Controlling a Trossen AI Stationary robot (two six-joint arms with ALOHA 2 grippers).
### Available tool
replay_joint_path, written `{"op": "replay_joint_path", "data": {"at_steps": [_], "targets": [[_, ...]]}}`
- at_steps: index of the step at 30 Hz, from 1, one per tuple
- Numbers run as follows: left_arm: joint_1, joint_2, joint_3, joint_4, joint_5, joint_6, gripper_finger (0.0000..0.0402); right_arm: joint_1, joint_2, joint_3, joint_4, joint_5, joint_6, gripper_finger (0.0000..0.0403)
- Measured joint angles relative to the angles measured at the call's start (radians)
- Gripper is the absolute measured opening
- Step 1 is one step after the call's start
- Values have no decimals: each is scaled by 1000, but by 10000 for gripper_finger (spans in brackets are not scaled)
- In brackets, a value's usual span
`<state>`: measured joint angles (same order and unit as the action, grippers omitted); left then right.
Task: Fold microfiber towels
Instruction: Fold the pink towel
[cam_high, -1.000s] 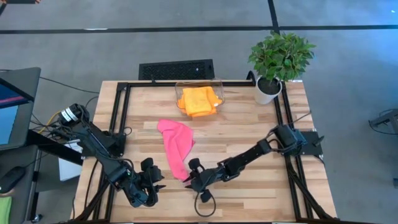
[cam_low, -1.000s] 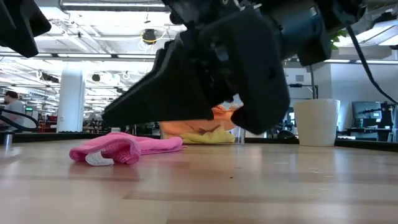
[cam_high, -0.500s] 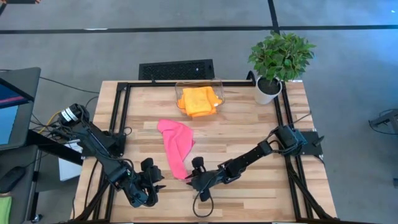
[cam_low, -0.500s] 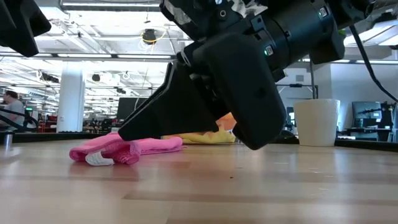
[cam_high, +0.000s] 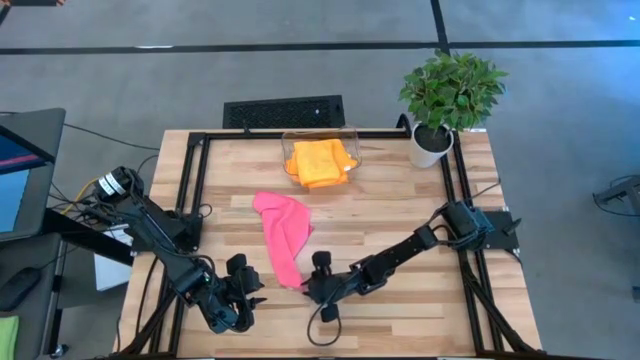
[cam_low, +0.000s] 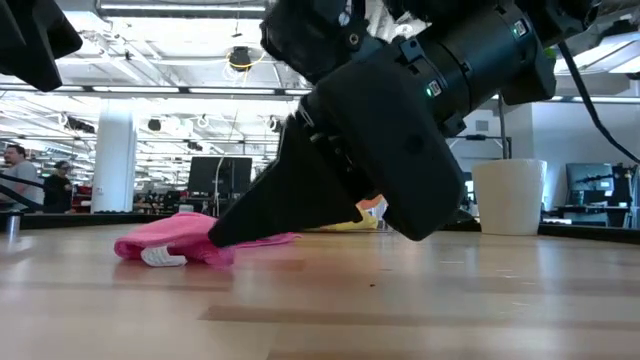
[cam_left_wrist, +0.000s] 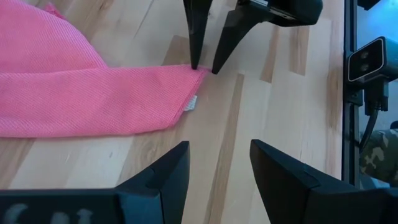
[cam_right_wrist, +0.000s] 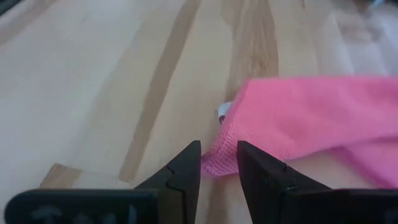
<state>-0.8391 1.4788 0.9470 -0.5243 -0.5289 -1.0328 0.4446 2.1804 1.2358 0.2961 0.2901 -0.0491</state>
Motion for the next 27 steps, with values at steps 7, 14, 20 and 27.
{"op": "replay_joint_path", "data": {"at_steps": [7,14,20,27], "targets": [[0,0,0,0,0,0,162,-2,0,0,-51,6,52,127],[0,0,0,0,0,0,162,1,0,0,-66,84,76,127],[0,0,0,0,0,6,162,1,0,0,-117,114,77,127],[0,0,0,-1,-1,38,162,3,-1,1,-128,138,78,126]]}}
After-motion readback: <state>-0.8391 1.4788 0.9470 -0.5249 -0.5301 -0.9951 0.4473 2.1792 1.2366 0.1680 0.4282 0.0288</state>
